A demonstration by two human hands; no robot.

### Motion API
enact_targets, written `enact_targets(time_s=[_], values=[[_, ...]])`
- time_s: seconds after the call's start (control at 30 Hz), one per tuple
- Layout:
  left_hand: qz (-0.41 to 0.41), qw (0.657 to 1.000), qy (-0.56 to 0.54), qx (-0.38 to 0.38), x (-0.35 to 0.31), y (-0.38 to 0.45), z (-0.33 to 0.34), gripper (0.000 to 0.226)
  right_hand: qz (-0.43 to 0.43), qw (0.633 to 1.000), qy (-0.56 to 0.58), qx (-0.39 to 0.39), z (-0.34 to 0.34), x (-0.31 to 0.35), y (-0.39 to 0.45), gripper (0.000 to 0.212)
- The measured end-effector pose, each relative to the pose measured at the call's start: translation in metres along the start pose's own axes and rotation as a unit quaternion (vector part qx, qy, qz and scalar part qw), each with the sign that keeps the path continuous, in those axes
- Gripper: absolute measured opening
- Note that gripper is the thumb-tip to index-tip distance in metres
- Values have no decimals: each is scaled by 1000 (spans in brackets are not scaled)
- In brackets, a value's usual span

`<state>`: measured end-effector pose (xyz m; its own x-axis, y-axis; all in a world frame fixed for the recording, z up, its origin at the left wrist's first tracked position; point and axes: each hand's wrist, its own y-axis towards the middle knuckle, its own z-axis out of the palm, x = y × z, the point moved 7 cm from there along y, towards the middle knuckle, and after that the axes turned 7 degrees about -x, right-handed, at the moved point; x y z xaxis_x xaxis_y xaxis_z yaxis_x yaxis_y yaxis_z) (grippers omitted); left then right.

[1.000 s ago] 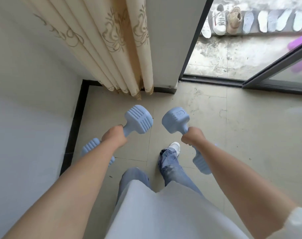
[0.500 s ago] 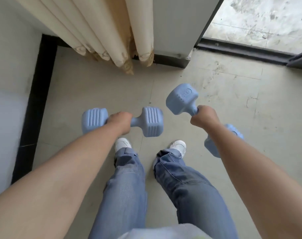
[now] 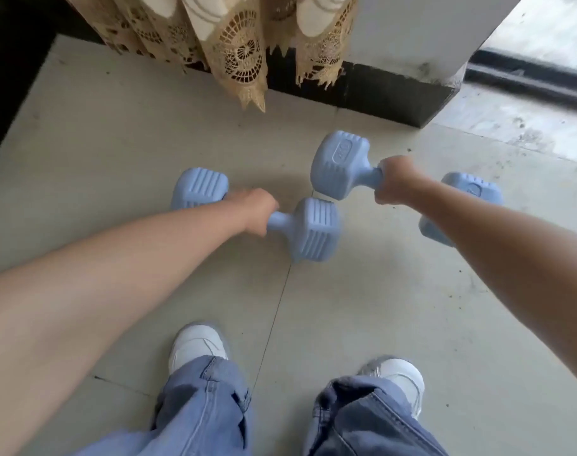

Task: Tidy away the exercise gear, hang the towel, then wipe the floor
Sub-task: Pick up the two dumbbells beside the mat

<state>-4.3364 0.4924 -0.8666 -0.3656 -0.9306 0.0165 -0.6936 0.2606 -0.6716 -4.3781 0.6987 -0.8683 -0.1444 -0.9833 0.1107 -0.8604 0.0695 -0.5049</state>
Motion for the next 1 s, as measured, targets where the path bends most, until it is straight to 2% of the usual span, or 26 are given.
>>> enact_targets(time_s=[0.07, 0.17, 0.37, 0.57, 0.7, 0.87, 1.0], values=[[-4, 1000, -27, -4, 5, 5, -9, 27, -1, 1000, 18, -17, -9, 9, 8, 8], [-14, 998, -52, -15, 9, 12, -22, 24, 17, 998, 42, -47, -14, 18, 24, 23], [-20, 996, -89, -4, 7, 41, -10, 27, 22, 993, 71, -93, -10, 29, 63, 32], [-9, 995, -98, 4, 7, 49, -5, 28, -39, 994, 12, -100, -28, 38, 92, 29], [-2, 996, -87, 2, 8, 50, -5, 28, -64, 995, -16, -68, -29, 38, 103, 37], [-3, 996, -86, 1, 9, 48, -7, 27, -68, 997, -14, -44, -30, 39, 103, 36], [-4, 995, -96, -1, 7, 46, -8, 26, -87, 993, -42, -70, -33, 35, 94, 45]])
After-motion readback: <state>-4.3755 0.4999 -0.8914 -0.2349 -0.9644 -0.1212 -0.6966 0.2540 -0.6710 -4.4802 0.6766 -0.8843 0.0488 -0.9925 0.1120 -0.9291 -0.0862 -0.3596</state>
